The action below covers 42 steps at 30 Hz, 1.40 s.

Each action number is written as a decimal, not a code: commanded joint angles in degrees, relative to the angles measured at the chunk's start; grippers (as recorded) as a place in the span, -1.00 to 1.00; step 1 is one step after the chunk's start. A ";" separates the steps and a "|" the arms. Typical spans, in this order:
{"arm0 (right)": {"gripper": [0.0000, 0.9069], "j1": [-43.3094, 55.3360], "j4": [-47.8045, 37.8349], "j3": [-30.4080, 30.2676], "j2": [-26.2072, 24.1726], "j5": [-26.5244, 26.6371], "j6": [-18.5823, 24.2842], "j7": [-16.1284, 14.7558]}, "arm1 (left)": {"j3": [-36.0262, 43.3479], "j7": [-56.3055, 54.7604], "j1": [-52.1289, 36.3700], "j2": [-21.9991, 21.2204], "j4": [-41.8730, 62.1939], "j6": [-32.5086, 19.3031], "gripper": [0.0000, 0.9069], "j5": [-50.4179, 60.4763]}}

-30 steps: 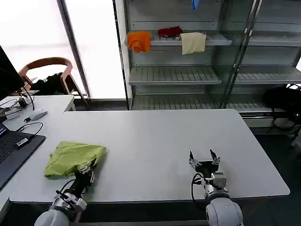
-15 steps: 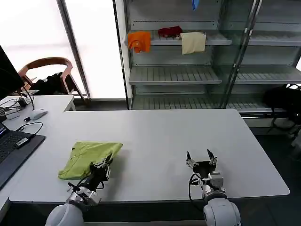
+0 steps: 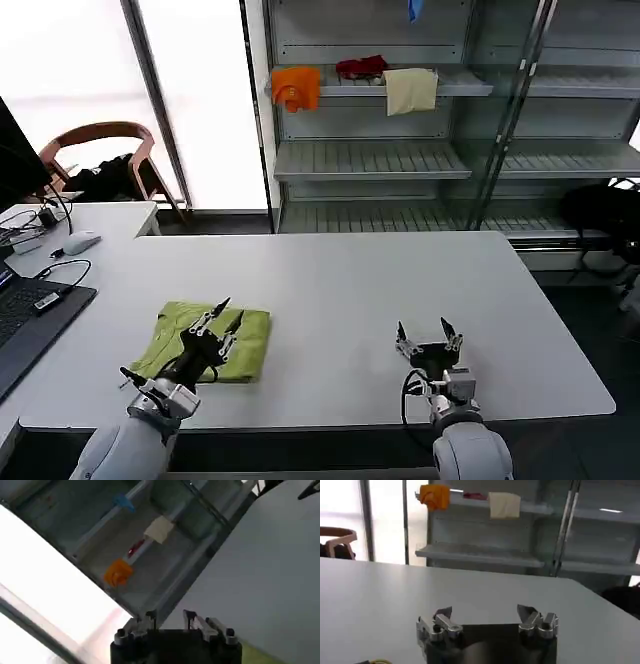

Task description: Fold and organize the clothes.

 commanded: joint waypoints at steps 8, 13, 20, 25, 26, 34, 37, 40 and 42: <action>1.00 0.20 -0.12 -0.79 0.31 -0.01 -0.23 -0.10 | -0.60 0.43 0.01 0.20 -1.86 1.47 0.29 -2.20; 1.00 0.63 -0.18 -1.69 0.57 0.29 -0.81 -0.51 | -0.77 -2.00 -0.07 -0.64 -0.80 -0.67 1.00 -1.18; 1.00 5.42 -0.43 -13.81 3.14 22.50 -8.26 3.34 | -5.25 -7.33 1.64 -4.62 -0.08 -0.41 1.00 -28.51; 1.00 9.72 -8.07 -22.95 6.51 33.41 -8.46 9.11 | -12.58 -13.00 2.14 -4.45 -1.67 6.68 1.00 -53.57; 1.00 10.69 -10.29 -24.71 7.24 36.15 -8.46 10.69 | -14.67 -14.34 2.18 -4.23 -1.74 7.93 1.00 -57.19; 1.00 14.01 -16.89 -27.86 9.27 39.42 -8.46 10.45 | -19.84 -15.21 4.70 -3.77 -1.55 8.99 1.00 -59.92; 1.00 14.31 -17.35 -28.26 9.27 40.02 -8.48 9.80 | -19.73 -15.18 5.37 -4.39 -1.78 9.03 1.00 -59.79; 1.00 14.46 -17.98 -28.24 9.27 40.64 -8.49 9.44 | -19.34 -15.16 5.47 -4.79 -2.13 9.15 1.00 -59.60; 1.00 14.50 -18.48 -28.11 9.27 40.70 -8.48 9.08 | -19.08 -15.16 5.41 -4.92 -2.47 9.26 1.00 -59.55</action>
